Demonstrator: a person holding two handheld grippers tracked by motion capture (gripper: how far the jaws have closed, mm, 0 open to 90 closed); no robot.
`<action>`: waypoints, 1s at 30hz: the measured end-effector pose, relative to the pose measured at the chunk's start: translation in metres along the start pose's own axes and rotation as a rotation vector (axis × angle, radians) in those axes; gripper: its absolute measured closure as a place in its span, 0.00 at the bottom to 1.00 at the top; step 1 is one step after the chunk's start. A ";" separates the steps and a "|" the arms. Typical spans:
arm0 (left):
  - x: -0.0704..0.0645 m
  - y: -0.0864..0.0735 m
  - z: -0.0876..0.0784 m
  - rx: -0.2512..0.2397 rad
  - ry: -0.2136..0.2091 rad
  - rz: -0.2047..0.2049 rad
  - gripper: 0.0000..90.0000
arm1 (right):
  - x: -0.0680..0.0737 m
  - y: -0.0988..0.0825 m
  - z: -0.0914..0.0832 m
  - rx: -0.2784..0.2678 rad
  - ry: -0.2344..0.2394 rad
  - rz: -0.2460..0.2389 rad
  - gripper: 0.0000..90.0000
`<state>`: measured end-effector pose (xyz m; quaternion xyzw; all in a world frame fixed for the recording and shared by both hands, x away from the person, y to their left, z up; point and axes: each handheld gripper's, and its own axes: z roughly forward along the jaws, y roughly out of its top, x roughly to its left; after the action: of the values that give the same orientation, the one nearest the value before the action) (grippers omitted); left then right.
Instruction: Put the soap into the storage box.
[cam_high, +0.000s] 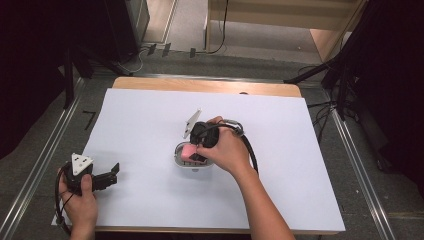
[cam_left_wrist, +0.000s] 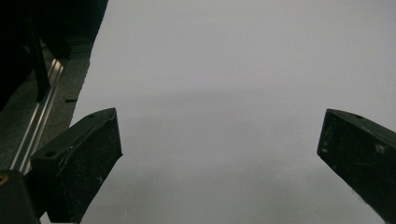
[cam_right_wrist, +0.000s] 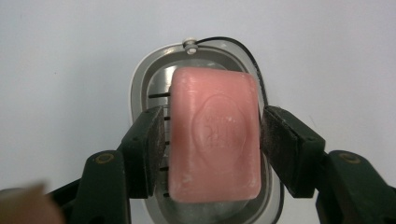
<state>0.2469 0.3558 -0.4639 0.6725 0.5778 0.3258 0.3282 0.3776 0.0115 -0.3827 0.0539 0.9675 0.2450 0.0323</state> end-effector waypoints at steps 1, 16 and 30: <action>0.000 0.000 0.000 0.000 0.000 -0.001 0.00 | 0.000 -0.003 -0.003 -0.008 -0.002 0.002 0.46; 0.000 0.000 0.000 0.002 0.001 0.005 0.00 | -0.002 -0.043 -0.022 -0.038 -0.063 0.108 0.21; 0.000 0.000 0.000 0.001 0.000 0.006 0.00 | -0.004 -0.088 -0.030 -0.012 -0.104 0.177 0.00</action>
<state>0.2468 0.3556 -0.4639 0.6744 0.5761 0.3263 0.3269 0.3715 -0.0804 -0.3981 0.1517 0.9545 0.2494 0.0612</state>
